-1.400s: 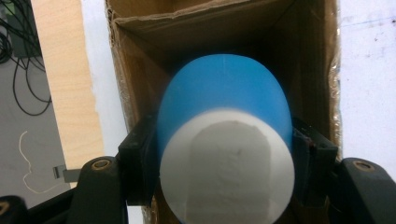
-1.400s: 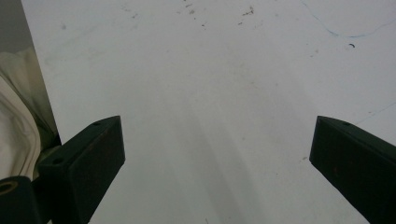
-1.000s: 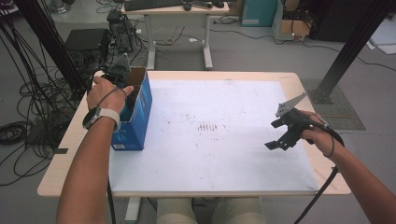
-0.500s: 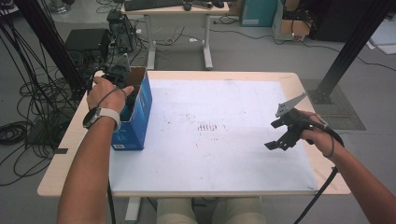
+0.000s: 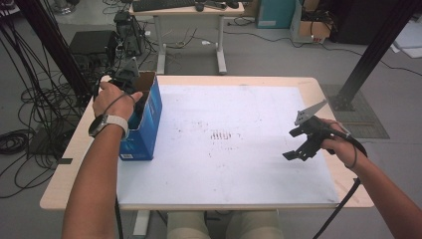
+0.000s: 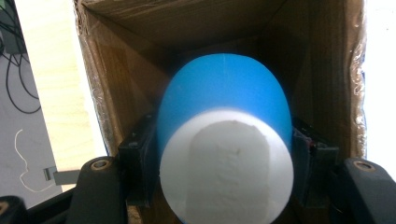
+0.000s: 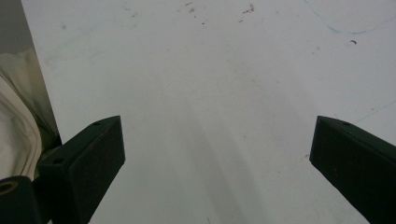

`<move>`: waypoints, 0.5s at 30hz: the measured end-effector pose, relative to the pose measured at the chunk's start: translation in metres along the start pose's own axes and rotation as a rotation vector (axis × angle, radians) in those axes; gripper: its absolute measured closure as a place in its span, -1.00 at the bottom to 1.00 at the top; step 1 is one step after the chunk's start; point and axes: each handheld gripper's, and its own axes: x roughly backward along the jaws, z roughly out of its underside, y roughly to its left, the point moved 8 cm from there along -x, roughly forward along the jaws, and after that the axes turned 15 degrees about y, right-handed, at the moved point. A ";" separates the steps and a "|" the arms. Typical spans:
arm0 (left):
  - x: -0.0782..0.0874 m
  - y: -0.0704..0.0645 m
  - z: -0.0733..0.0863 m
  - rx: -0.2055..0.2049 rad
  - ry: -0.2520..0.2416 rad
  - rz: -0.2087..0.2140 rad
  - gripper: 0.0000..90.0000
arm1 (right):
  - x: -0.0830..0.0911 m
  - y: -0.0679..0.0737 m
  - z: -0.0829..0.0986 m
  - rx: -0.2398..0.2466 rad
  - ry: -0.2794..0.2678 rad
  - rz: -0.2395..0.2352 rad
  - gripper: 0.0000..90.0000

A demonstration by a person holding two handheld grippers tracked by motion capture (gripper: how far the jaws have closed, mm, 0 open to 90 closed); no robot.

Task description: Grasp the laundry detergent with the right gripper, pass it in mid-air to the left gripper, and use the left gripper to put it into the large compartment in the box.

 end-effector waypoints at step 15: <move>0.000 0.000 0.001 -0.001 0.006 -0.001 -0.17 | 0.002 0.000 -0.001 0.004 -0.003 0.002 -0.93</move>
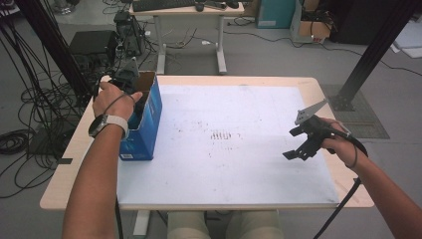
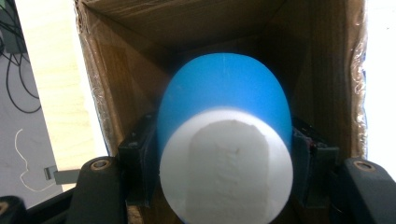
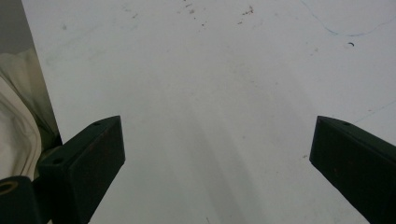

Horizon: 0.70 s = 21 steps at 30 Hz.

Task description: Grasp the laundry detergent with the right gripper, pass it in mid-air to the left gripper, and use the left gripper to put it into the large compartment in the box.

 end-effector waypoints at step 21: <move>0.000 0.001 0.000 -0.008 -0.008 0.005 -0.17 | -0.002 0.002 0.000 -0.004 0.003 -0.006 -0.93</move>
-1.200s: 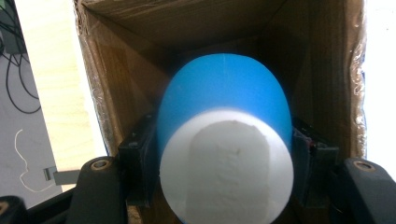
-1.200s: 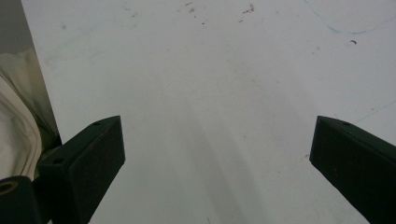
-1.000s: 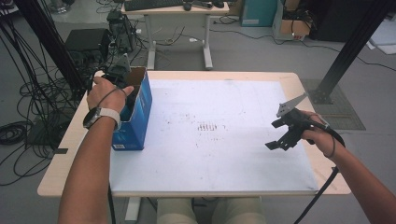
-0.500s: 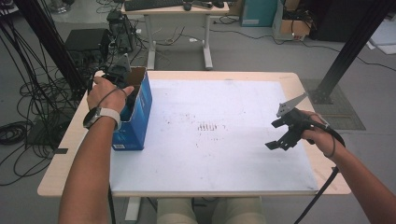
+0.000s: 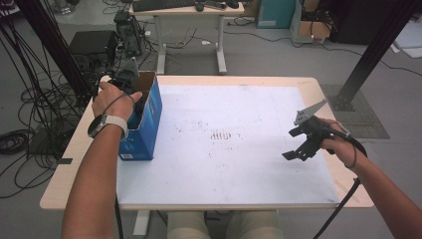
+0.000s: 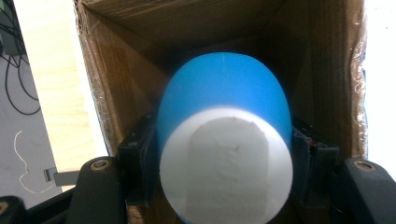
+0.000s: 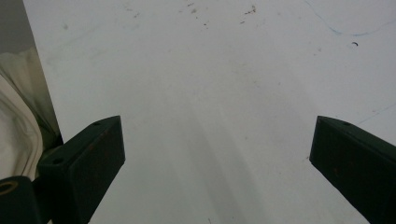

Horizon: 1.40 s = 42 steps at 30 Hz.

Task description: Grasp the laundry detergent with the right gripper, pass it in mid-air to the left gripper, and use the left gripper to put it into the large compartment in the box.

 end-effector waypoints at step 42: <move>0.000 0.000 0.000 0.002 -0.009 -0.003 -0.17 | 0.000 0.000 0.002 -0.003 -0.006 -0.001 -0.93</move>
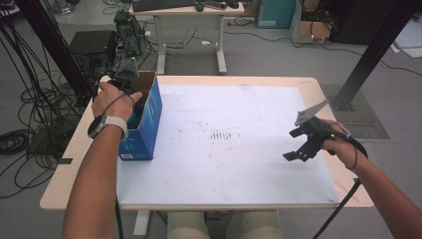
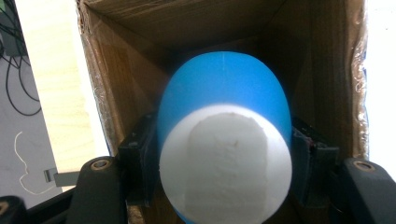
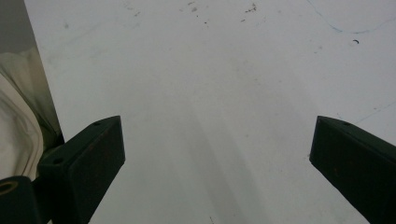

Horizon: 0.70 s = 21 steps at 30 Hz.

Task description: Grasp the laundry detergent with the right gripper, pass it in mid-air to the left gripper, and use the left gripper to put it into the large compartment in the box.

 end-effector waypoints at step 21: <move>0.000 0.000 0.000 -0.003 -0.001 0.000 -0.17 | -0.001 0.000 -0.001 0.007 0.002 0.000 -0.93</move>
